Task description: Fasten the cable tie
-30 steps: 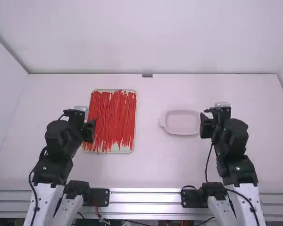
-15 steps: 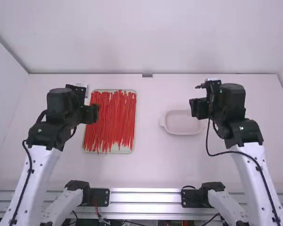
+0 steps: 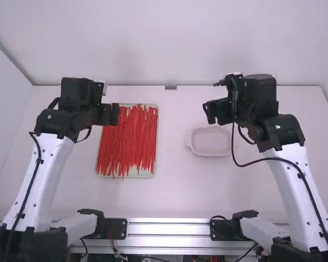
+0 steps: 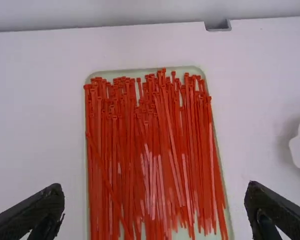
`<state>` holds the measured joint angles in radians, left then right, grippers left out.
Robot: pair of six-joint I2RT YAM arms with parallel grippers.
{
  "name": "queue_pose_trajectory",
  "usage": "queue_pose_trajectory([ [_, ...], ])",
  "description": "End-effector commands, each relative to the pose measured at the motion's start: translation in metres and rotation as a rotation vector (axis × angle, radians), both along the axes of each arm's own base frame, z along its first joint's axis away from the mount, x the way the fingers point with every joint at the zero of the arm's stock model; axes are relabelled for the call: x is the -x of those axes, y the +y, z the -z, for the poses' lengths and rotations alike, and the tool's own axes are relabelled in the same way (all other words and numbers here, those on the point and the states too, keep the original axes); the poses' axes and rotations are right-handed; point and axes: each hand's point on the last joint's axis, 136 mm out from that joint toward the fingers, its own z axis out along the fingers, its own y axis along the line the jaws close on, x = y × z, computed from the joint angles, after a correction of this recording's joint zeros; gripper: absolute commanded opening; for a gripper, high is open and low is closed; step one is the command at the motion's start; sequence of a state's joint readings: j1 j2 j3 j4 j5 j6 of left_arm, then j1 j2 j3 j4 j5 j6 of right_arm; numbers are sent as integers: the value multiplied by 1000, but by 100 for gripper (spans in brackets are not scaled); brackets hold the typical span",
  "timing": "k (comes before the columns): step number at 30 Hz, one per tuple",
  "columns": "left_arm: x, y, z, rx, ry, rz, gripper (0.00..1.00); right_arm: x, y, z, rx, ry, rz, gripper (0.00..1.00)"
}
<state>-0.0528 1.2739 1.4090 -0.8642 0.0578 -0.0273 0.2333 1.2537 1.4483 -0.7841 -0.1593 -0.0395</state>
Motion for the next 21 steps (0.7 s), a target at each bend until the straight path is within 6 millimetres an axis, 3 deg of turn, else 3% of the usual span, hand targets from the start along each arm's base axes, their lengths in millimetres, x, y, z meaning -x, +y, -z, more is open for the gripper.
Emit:
queue_pose_trajectory([
  [1, -5, -5, -9, 4, -9, 13, 97, -9, -6, -2, 30, 8, 60, 96],
  [4, -7, -5, -9, 1, 2, 12, 98, -16, -18, 1, 72, 16, 152, 97],
  [8, -9, -4, -9, -7, 8, 5, 99, -16, -16, 5, 127, 22, 134, 98],
  [13, -10, 3, -9, -34, 7, -21, 99, -16, -14, 4, 126, 19, 133, 98],
  [21, -15, 2, -13, -27, -19, -26, 99, -18, -30, 6, 78, 48, 212, 98],
])
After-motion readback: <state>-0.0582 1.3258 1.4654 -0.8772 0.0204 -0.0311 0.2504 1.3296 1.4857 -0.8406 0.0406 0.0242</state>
